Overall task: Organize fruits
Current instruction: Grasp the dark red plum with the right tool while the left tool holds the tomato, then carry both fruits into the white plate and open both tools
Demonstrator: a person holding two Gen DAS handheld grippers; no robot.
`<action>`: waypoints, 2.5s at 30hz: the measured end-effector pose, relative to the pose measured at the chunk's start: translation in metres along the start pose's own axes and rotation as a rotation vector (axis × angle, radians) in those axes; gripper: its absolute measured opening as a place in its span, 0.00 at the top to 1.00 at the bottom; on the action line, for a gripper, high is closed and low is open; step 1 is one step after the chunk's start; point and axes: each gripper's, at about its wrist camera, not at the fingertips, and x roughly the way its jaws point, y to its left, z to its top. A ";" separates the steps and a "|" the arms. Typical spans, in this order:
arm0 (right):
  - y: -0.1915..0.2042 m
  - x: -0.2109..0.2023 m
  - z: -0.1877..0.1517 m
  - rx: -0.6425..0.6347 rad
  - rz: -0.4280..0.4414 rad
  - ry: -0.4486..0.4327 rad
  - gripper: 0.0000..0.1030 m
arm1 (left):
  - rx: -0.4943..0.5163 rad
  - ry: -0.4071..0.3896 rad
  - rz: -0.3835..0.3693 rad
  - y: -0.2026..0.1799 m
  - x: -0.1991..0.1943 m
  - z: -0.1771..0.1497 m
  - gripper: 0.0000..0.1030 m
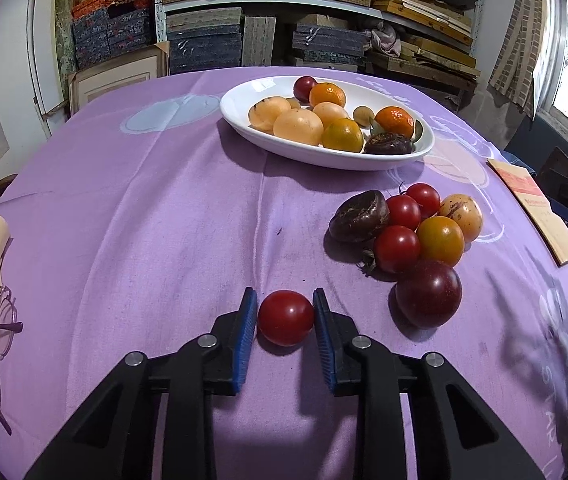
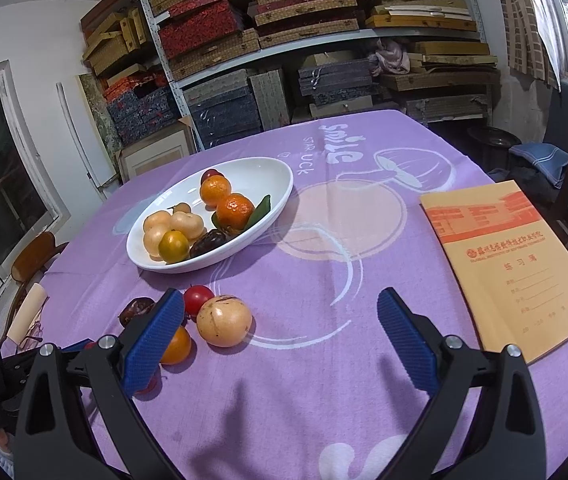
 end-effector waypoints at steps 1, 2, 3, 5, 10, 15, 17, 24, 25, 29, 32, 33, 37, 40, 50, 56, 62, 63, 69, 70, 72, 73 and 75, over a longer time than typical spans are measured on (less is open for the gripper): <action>0.000 0.000 0.000 -0.001 0.000 0.001 0.07 | -0.003 0.000 -0.001 0.001 -0.001 -0.001 0.73; 0.000 0.000 0.000 -0.001 0.000 0.001 0.07 | -0.004 0.000 -0.001 0.001 -0.002 -0.002 0.74; 0.001 0.000 0.000 -0.001 0.000 0.001 0.07 | -0.005 -0.001 -0.003 0.002 -0.003 -0.003 0.74; 0.001 0.001 0.000 -0.004 0.004 0.006 0.07 | -0.006 -0.007 -0.003 0.003 -0.006 -0.005 0.74; 0.012 0.002 -0.004 -0.060 0.017 0.030 0.07 | -0.001 -0.029 -0.001 0.005 -0.015 -0.011 0.75; 0.040 0.003 -0.015 -0.209 0.047 0.076 0.11 | -0.015 -0.059 0.017 0.010 -0.025 -0.016 0.75; 0.056 0.001 -0.021 -0.281 0.071 0.084 0.26 | -0.028 -0.073 0.030 0.013 -0.028 -0.015 0.75; 0.102 0.012 -0.045 -0.386 0.146 0.183 0.33 | -0.042 -0.062 0.033 0.016 -0.026 -0.014 0.75; 0.106 0.013 -0.046 -0.380 0.156 0.197 0.33 | -0.043 -0.063 0.032 0.017 -0.026 -0.014 0.75; 0.121 0.023 -0.054 -0.357 0.174 0.250 0.37 | -0.054 -0.055 0.030 0.019 -0.025 -0.014 0.75; 0.129 0.032 -0.059 -0.356 0.170 0.281 0.44 | -0.059 -0.058 0.025 0.020 -0.025 -0.013 0.75; 0.130 0.036 -0.060 -0.349 0.168 0.288 0.48 | -0.059 -0.058 0.022 0.020 -0.026 -0.013 0.75; 0.129 0.045 -0.060 -0.326 0.165 0.305 0.63 | -0.057 -0.060 0.018 0.019 -0.027 -0.012 0.75; 0.127 0.047 -0.059 -0.313 0.172 0.308 0.63 | -0.057 -0.060 0.016 0.020 -0.027 -0.012 0.75; 0.127 0.048 -0.061 -0.326 0.173 0.300 0.64 | -0.054 -0.060 0.027 0.019 -0.026 -0.012 0.75; 0.128 0.037 -0.058 -0.321 0.207 0.279 0.64 | -0.054 -0.072 0.043 0.019 -0.027 -0.012 0.75; 0.120 0.022 -0.043 -0.290 0.218 0.230 0.64 | -0.064 -0.089 0.061 0.021 -0.028 -0.004 0.75; 0.117 0.021 -0.039 -0.282 0.216 0.224 0.64 | -0.060 -0.089 0.064 0.021 -0.028 -0.001 0.75; 0.099 0.021 0.006 -0.265 0.153 0.183 0.64 | -0.008 -0.109 0.081 0.019 -0.021 0.046 0.75; 0.096 0.022 0.017 -0.257 0.140 0.166 0.64 | 0.001 -0.115 0.080 0.017 -0.019 0.057 0.75; 0.092 0.026 0.039 -0.245 0.113 0.131 0.64 | -0.008 -0.120 0.067 0.013 -0.011 0.080 0.75; 0.091 0.030 0.048 -0.239 0.102 0.120 0.64 | -0.012 -0.115 0.056 0.010 -0.006 0.089 0.75; 0.089 0.043 0.065 -0.233 0.071 0.109 0.64 | -0.021 -0.111 0.037 0.003 0.006 0.107 0.75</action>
